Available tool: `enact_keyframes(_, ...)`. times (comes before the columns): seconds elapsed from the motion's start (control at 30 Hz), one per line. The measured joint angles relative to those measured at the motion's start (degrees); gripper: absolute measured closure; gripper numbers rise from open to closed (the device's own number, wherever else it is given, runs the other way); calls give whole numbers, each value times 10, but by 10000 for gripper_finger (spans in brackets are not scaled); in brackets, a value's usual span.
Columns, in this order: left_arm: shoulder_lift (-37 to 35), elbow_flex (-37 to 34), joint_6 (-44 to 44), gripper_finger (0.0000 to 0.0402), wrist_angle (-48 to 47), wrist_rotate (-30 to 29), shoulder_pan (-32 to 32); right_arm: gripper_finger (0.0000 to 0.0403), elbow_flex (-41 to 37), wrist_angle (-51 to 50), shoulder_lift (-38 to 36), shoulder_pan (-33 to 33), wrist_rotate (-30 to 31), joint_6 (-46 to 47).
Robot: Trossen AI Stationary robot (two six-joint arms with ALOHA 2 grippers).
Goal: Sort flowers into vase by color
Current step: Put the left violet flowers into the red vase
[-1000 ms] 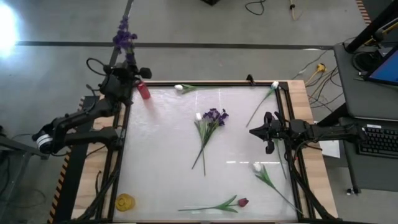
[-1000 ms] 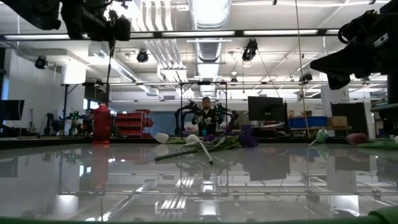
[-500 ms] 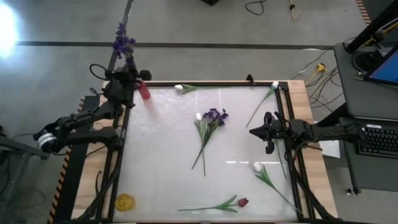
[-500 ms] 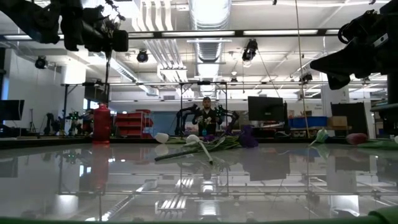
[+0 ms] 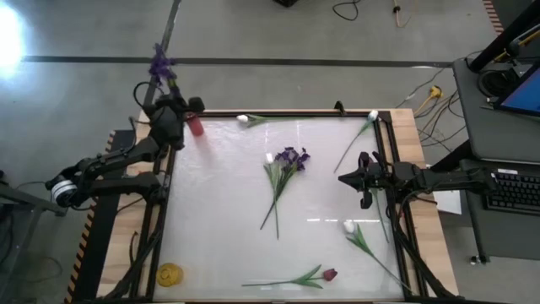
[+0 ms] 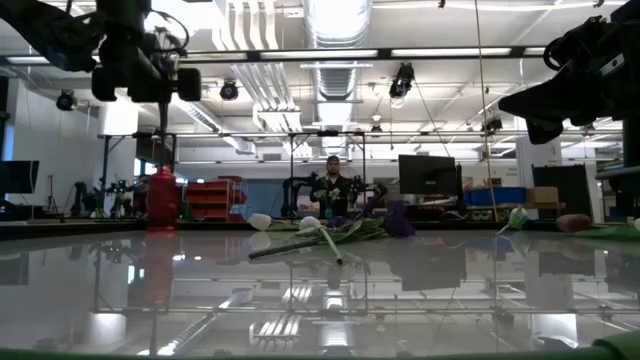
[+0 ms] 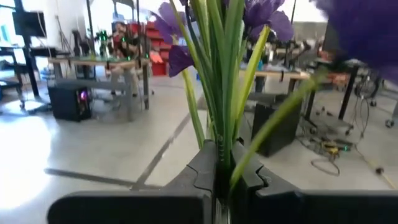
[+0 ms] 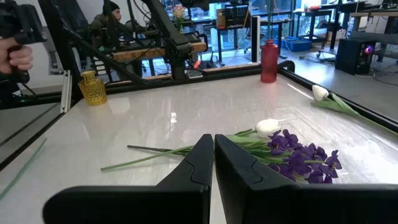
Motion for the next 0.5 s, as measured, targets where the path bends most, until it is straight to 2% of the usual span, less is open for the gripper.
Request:
enact_keyframes(0.23, 0, 14, -89, 392, -103, 17, 0, 394, 0, 0, 0, 0, 0, 0)
enact_keyframes(0.5, 2, 89, -197, 325, -331, 96, 1, 394, 0, 0, 0, 0, 0, 0)
